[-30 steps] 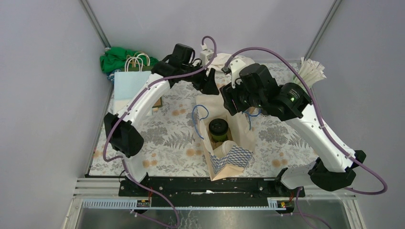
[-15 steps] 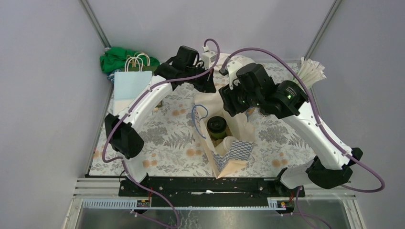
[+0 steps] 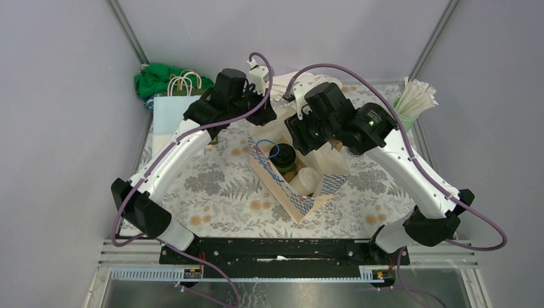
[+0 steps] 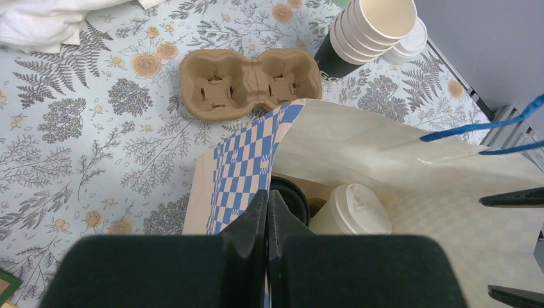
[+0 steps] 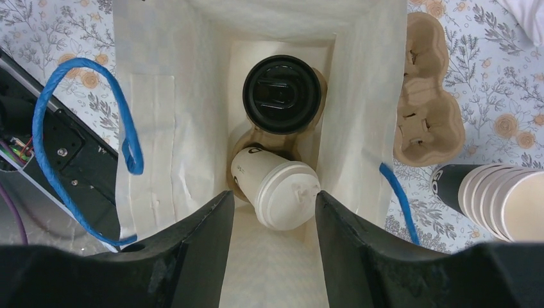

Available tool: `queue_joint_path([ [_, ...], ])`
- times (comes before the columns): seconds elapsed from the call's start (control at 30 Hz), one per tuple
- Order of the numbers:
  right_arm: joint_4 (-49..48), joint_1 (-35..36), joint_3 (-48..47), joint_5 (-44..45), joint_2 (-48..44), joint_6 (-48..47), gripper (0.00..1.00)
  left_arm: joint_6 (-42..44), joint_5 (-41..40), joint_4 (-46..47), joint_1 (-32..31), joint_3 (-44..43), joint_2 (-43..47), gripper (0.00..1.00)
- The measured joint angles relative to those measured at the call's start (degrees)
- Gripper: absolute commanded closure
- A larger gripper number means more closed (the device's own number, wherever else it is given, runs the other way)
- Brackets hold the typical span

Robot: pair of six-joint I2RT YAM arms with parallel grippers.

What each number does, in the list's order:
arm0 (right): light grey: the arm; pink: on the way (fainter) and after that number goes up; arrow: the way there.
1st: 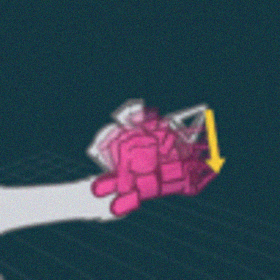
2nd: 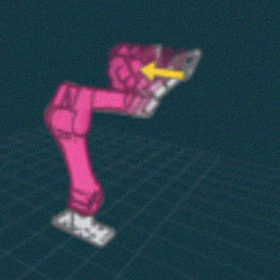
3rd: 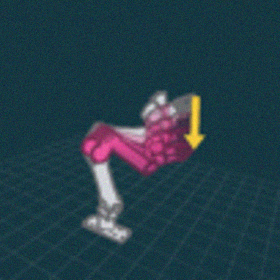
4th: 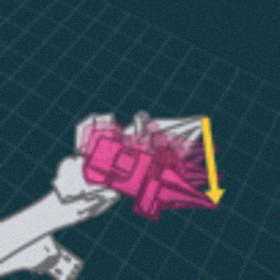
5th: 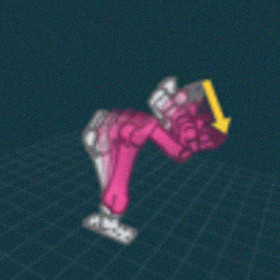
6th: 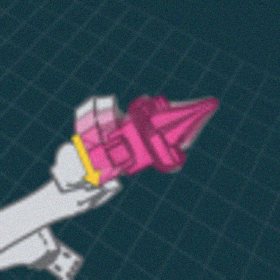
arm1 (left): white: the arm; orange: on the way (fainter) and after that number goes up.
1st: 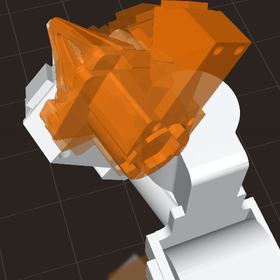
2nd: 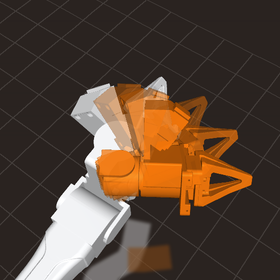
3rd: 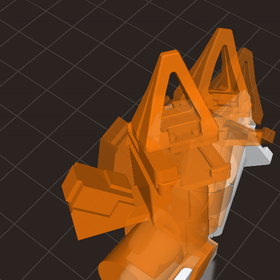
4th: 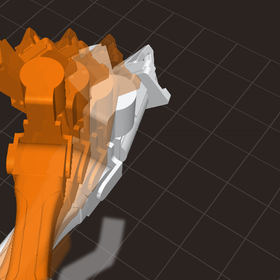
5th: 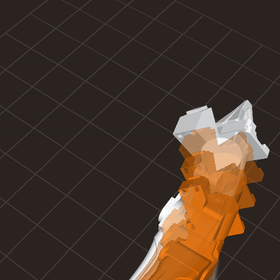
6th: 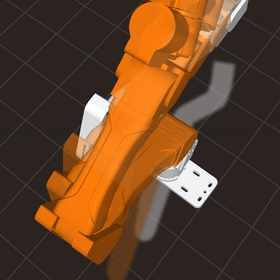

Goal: Pack the takeout coffee
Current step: Place the coffee cup on the cup tray, then adjust the coffee cup in the cup tray.

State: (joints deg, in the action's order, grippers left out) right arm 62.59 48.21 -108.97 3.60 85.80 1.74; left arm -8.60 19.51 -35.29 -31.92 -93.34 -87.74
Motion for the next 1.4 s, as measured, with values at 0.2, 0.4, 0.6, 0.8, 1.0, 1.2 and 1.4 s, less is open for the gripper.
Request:
queue_joint_path([
  [0.2, -0.31, 0.00, 1.05, 0.02, 0.00, 0.02, 0.43, -1.14, -0.96, 1.84, 0.00, 1.51, 0.26, 1.00],
  [0.4, -0.33, 0.00, 1.05, -0.02, 0.00, 0.11, 0.46, -1.57, -1.68, 2.19, 0.07, 2.01, 0.26, 1.00],
  [0.6, -0.33, -0.02, 1.29, 0.07, 0.00, 1.75, 0.48, -1.55, -2.25, 2.34, 0.22, 2.01, 0.26, 1.00],
  [0.8, -0.28, -0.24, 2.99, 0.24, -0.02, 3.23, 0.51, -1.60, -2.27, 2.43, 0.42, 2.01, 0.26, 1.00],
  [1.0, 1.18, -0.28, 3.17, -0.39, 0.35, 2.21, 0.54, -2.69, -2.45, 2.54, 0.44, 2.01, 0.26, 1.00],
  [1.2, 1.44, -0.28, 7.80, -1.14, 0.48, 0.72, 0.56, -4.94, -2.75, 4.48, 0.66, 2.01, 0.28, 1.00],
  [1.4, 0.90, -0.28, 8.11, -1.07, 0.72, -0.83, 0.56, -5.60, -2.82, 5.35, 1.22, 1.99, 0.28, 1.00],
])
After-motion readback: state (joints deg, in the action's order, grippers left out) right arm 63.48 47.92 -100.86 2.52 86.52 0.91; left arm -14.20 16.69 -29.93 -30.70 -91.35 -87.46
